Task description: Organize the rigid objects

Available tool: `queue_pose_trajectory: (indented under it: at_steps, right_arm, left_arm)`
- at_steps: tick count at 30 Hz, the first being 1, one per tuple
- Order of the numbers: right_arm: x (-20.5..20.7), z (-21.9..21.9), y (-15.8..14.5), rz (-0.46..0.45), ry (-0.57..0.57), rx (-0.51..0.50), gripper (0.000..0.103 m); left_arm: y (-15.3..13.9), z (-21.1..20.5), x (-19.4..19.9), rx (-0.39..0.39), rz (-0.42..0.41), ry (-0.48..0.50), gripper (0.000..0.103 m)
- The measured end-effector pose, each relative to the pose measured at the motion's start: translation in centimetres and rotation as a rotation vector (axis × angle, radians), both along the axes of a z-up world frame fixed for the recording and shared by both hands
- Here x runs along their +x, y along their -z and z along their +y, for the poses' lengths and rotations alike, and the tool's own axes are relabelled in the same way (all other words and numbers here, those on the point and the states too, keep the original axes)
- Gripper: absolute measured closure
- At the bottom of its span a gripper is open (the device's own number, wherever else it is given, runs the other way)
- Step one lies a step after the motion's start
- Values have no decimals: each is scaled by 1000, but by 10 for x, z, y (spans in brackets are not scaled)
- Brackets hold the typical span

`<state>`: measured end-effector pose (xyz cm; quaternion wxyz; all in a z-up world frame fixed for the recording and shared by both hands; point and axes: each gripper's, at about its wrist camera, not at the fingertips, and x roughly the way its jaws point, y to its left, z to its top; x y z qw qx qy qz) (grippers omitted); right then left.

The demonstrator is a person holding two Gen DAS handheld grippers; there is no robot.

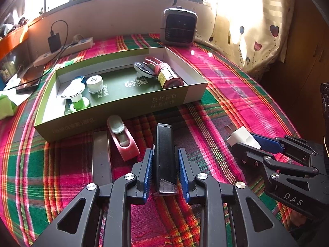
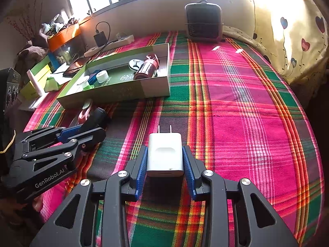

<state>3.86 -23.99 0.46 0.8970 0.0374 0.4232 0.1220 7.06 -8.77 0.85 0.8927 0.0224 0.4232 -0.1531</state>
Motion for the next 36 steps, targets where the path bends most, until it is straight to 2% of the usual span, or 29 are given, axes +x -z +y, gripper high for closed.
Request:
queue_pose_trajectory:
  at_steps: [20,36]
  right_arm:
    - [0,5,-18,-55,-17,-4,68]
    - [16,20,-37,-94,-62,-6,68]
  left_arm:
    - [-25,14,-4,-49,-39,-7,80]
    - [-45,45,16,-83,-63,-46,80]
